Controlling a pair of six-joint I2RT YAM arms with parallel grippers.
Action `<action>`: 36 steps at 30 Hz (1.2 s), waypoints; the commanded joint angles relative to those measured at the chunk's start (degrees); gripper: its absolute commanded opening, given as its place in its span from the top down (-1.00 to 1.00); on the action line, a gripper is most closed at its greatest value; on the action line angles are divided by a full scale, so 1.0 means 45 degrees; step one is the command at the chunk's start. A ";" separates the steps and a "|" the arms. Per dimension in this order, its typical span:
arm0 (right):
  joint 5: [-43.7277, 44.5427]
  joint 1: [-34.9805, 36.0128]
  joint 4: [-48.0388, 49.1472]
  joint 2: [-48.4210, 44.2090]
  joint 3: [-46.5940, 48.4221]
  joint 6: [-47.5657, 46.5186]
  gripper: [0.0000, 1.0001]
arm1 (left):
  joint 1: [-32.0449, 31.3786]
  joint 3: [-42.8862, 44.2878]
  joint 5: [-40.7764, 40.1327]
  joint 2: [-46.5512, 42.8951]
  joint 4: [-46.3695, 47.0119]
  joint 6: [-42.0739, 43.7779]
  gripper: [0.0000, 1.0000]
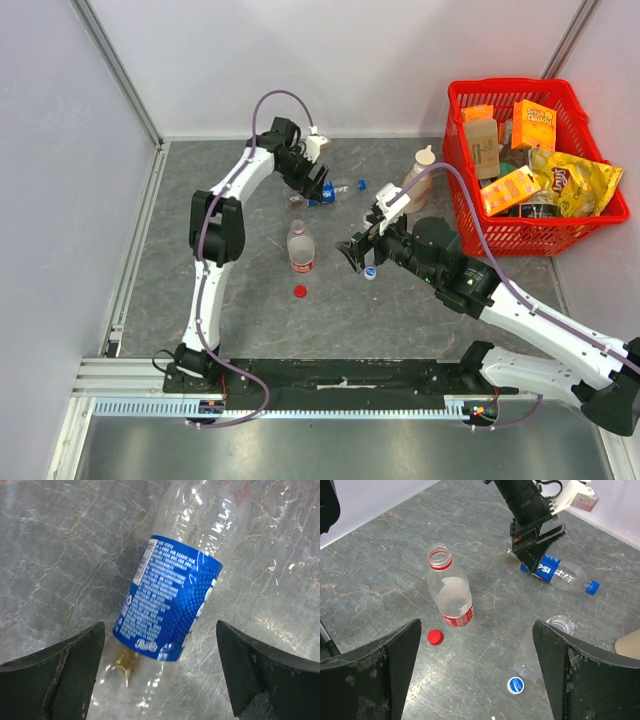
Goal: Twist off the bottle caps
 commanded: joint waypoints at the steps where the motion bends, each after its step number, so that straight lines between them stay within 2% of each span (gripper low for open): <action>1: -0.0251 -0.0100 0.0311 0.0020 0.0374 -0.0094 -0.96 | -0.0502 0.0141 -0.1591 0.0546 -0.0289 0.0645 -0.90; 11: -0.0388 -0.0198 0.0330 0.0078 0.0413 -0.0114 -0.96 | -0.0658 0.0102 -0.2160 0.0879 -0.0269 0.0625 -0.62; 12: -0.0388 -0.0198 0.0311 0.0078 0.0394 -0.0133 -0.96 | -0.0658 0.0102 -0.2141 0.0860 -0.0250 0.0606 -0.55; 15: -0.0388 -0.0217 0.0330 0.0098 0.0394 -0.0075 -0.96 | -0.0619 0.0102 -0.2218 0.0723 -0.0113 0.0547 -0.12; 17: -0.0407 -0.0217 0.0330 0.0040 0.0413 -0.0036 -0.96 | -0.0600 0.0082 -0.2316 0.0587 -0.0074 0.0528 -0.05; 19: -0.0408 -0.0237 0.0311 -0.0038 0.0413 0.0003 -0.96 | -0.0619 0.0082 -0.2491 0.0392 -0.0035 0.0489 0.10; 28: -0.0622 -0.0257 0.0349 0.0000 0.0394 0.0257 -0.96 | -0.0307 0.0082 -0.2745 -0.1228 0.0609 -0.0077 0.14; 36: -0.0915 -0.0257 0.0427 0.0059 0.0627 0.0628 -0.96 | -0.0170 -0.0171 -0.3098 -0.4117 0.0844 -0.0448 0.16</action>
